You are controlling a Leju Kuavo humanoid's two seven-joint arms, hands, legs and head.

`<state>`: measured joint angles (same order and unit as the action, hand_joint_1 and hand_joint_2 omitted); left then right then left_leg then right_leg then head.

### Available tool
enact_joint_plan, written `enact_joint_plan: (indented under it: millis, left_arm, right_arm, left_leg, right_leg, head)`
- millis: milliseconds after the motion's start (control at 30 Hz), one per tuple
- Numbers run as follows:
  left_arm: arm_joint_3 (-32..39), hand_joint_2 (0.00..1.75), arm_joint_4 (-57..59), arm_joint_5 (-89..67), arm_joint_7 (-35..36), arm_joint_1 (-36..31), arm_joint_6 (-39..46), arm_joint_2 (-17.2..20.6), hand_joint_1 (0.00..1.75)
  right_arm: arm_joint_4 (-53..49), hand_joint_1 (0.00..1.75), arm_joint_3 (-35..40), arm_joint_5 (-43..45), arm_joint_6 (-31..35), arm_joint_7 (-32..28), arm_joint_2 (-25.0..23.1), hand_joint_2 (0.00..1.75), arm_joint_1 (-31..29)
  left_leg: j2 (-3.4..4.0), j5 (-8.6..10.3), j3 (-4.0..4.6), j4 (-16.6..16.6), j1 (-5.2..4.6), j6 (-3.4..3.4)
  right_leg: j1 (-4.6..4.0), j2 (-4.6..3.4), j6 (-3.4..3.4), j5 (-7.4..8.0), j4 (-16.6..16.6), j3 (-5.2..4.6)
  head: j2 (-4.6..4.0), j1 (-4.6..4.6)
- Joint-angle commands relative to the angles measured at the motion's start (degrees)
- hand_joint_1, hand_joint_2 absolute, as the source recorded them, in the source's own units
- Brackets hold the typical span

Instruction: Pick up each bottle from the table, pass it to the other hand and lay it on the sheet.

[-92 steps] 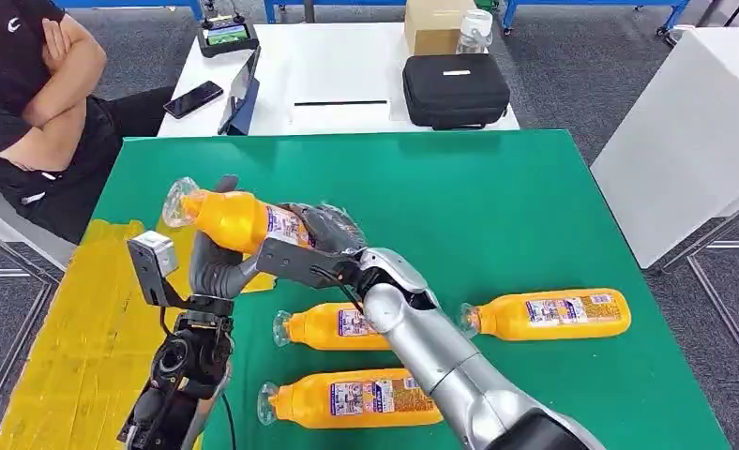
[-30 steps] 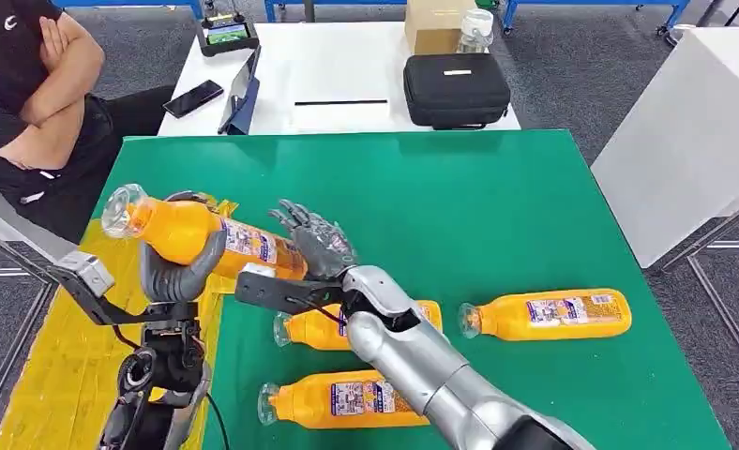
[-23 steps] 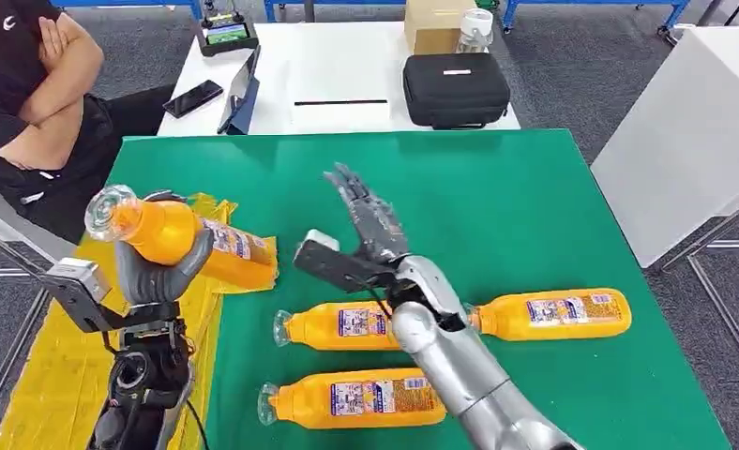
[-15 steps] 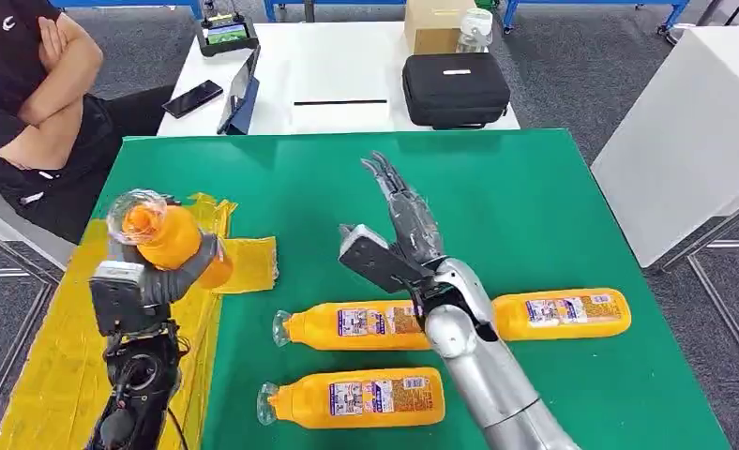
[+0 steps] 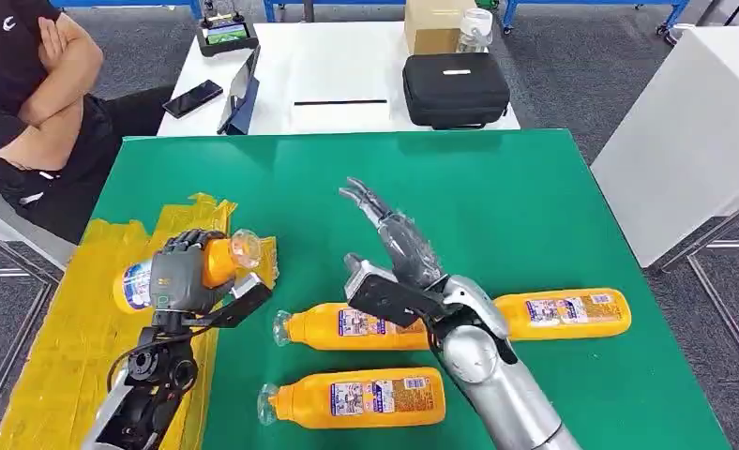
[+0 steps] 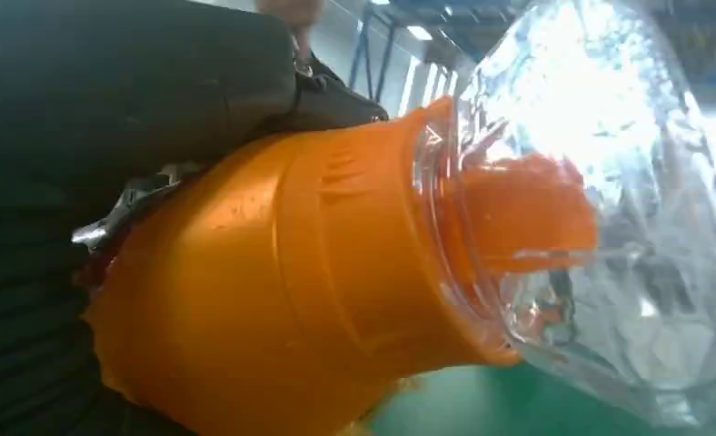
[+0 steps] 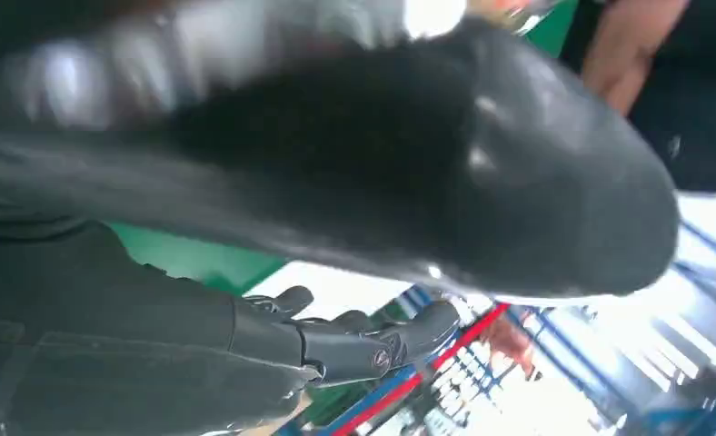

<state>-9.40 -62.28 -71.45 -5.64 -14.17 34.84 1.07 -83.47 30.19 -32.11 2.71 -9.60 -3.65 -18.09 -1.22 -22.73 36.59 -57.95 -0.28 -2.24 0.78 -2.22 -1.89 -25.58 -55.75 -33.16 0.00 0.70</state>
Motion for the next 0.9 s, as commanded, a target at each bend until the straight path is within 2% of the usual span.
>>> enact_joint_plan:
  millis: [33, 100, 133, 167, 267, 300, 367, 400, 567, 600, 633, 900]
  left_arm:
    - [-3.19, 1.75, 13.56, -0.91, 0.46, -4.43, -0.53, 1.37, 1.75]
    - [-3.19, 1.75, 13.56, -0.91, 0.46, -4.43, -0.53, 1.37, 1.75]
    - [-3.19, 1.75, 13.56, -0.91, 0.46, -4.43, -0.53, 1.37, 1.75]
    - [-3.19, 1.75, 13.42, -0.91, 0.46, -4.48, -0.70, 1.36, 1.75]
    - [-4.21, 1.75, 14.70, -2.31, 1.07, -4.11, -3.88, 2.25, 1.75]
    - [-4.40, 1.75, 15.22, -2.63, 1.26, -4.11, -4.45, 2.43, 1.75]
    - [-4.18, 1.75, 16.81, -2.10, 1.14, -4.29, -7.00, 2.70, 1.75]
    - [-4.25, 0.00, 17.02, -2.18, 1.26, -4.37, -7.79, 2.88, 0.00]
    - [-1.38, 0.00, 10.81, 3.48, -2.06, -1.20, -9.62, 3.31, 0.00]
    - [-0.66, 0.00, 8.68, 5.34, -3.20, -0.20, -10.42, 3.59, 0.00]
    - [-0.53, 0.00, 7.56, 5.40, -3.25, 0.27, -11.11, 3.80, 0.00]
    - [-0.58, 0.00, 7.45, 5.36, -3.24, 0.28, -11.24, 3.71, 0.00]
  right_arm:
    - [-3.02, 0.00, 4.74, -0.20, -0.95, 0.45, 5.18, 0.00, 1.01]
    - [-3.02, 0.00, 4.74, -0.20, -0.95, 0.45, 5.18, 0.00, 1.01]
    - [-3.02, 0.00, 4.74, -0.20, -0.95, 0.45, 5.18, 0.00, 1.01]
    - [-3.03, 0.00, 4.69, -0.18, -1.10, 0.49, 5.24, 0.00, 0.81]
    - [-3.96, 0.00, 7.56, -1.69, -6.65, 0.59, 7.86, 0.00, 1.31]
    - [-3.93, 0.00, 8.14, -1.83, -7.93, 0.69, 8.27, 1.75, 1.32]
    - [-2.95, 0.00, 9.91, -1.98, -10.92, 1.04, 9.19, 1.75, 0.86]
    - [-2.86, 0.00, 10.19, -2.06, -11.29, 1.28, 9.39, 1.75, 0.84]
    - [-4.94, 0.00, 11.64, -4.77, -12.71, 4.24, 12.41, 1.75, 2.93]
    - [-5.71, 0.00, 11.75, -4.78, -13.15, 4.35, 13.47, 1.75, 4.30]
    - [-5.93, 0.00, 11.58, -4.72, -13.19, 4.26, 13.96, 1.75, 4.94]
    - [-6.01, 0.00, 11.51, -4.70, -13.18, 4.20, 13.92, 1.75, 4.81]
  left_leg:
    - [-0.06, -0.06, -0.23, 0.05, 0.04, 0.11]
    - [-0.01, -0.18, -0.52, 0.05, 0.05, 0.21]
    - [0.00, -0.05, -0.19, 0.04, 0.03, 0.10]
    - [0.03, -0.09, -0.30, 0.04, 0.03, 0.13]
    - [-0.02, -0.02, -0.12, 0.05, 0.00, 0.07]
    - [-0.01, -0.09, -0.32, 0.06, 0.04, 0.13]
    - [0.07, -0.11, -0.37, 0.09, 0.05, 0.13]
    - [0.08, -0.11, -0.39, 0.08, 0.02, 0.12]
    - [0.05, -0.06, -0.15, 0.03, 0.05, 0.07]
    - [0.12, -0.23, -0.50, 0.02, 0.09, 0.19]
    - [0.05, -0.13, -0.33, 0.05, 0.05, 0.12]
    - [0.03, -0.05, -0.11, 0.02, 0.02, 0.08]
  right_leg:
    - [-0.07, 0.27, 0.06, -0.08, 0.08, 0.28]
    - [-0.11, 0.39, 0.12, -0.19, 0.10, 0.58]
    - [-0.06, 0.18, 0.05, -0.05, 0.06, 0.22]
    - [-0.07, 0.21, 0.07, -0.09, 0.06, 0.32]
    - [-0.03, 0.16, 0.03, -0.03, 0.04, 0.13]
    - [-0.08, 0.27, 0.07, -0.10, 0.09, 0.36]
    - [-0.09, 0.19, 0.06, -0.08, 0.13, 0.40]
    - [-0.07, 0.17, 0.06, -0.09, 0.12, 0.41]
    - [-0.08, 0.10, 0.04, -0.03, 0.07, 0.18]
    - [-0.16, 0.26, 0.10, -0.17, 0.11, 0.56]
    - [-0.09, 0.20, 0.06, -0.11, 0.11, 0.38]
    - [-0.05, 0.08, 0.04, -0.02, 0.03, 0.15]
  head:
    - [0.00, -0.04]
    - [0.00, -0.04]
    - [0.00, -0.02]
    - [0.00, 0.00]
    - [0.00, -0.02]
    - [0.00, -0.02]
    - [0.00, -0.02]
    - [0.00, -0.02]
    - [0.00, -0.04]
    - [0.00, 0.00]
    - [0.00, -0.04]
    - [0.00, -0.02]
